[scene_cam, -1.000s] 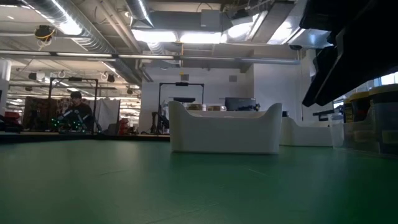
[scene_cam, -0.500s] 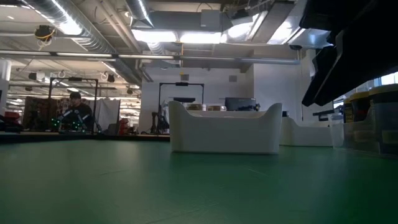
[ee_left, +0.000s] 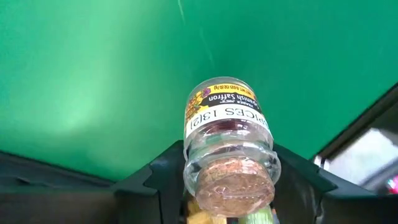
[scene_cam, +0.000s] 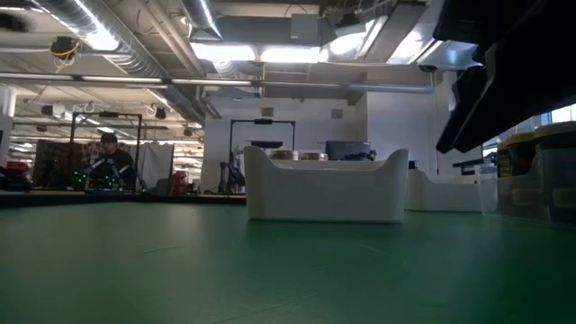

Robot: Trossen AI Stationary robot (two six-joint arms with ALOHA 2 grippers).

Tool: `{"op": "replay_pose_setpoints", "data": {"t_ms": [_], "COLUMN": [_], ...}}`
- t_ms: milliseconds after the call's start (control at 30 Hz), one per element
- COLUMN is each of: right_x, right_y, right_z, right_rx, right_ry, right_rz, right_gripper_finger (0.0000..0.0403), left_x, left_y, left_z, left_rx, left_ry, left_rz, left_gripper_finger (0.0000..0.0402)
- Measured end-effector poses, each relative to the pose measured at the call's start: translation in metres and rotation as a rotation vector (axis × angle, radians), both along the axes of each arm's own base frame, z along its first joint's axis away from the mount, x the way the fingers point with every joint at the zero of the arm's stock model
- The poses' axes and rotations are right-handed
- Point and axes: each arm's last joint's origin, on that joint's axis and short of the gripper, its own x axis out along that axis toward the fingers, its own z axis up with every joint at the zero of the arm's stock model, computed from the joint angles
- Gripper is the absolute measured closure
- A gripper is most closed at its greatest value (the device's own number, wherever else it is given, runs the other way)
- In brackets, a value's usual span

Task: Sort spices by type
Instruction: Put the brown seasoning bottle into the bottom white bin

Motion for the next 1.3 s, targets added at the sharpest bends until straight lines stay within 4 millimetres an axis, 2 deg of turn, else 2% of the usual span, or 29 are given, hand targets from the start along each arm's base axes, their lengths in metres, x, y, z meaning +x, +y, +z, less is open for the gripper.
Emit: {"op": "replay_pose_setpoints", "data": {"t_ms": [467, 733, 867, 1000, 1300], "right_x": [0.003, 0.004, 0.004, 0.004, 0.004], "right_y": [0.001, 0.002, 0.002, 0.002, 0.001], "right_z": [0.002, 0.003, 0.003, 0.003, 0.003], "right_rx": [0.008, 0.014, 0.001, -0.001, -0.02], "right_ry": [-0.04, -0.057, -0.065, -0.065, -0.064], "right_rz": [-0.004, -0.005, -0.012, -0.013, 0.001], "right_gripper_finger": [0.0039, 0.0039, 0.0039, 0.0039, 0.0039], "left_x": [0.09, 0.124, 0.141, 0.153, 0.185], "left_y": [0.072, 0.111, 0.128, 0.139, 0.153], "left_z": [0.071, 0.103, 0.111, 0.118, 0.131], "left_rx": [0.149, 0.267, 0.311, 0.352, 0.407], "left_ry": [-0.333, -0.549, -0.653, -0.682, -0.706], "left_rz": [-0.084, -0.134, -0.166, -0.207, -0.234], "left_gripper_finger": [0.0213, 0.0213, 0.0213, 0.0213, 0.0213]}}
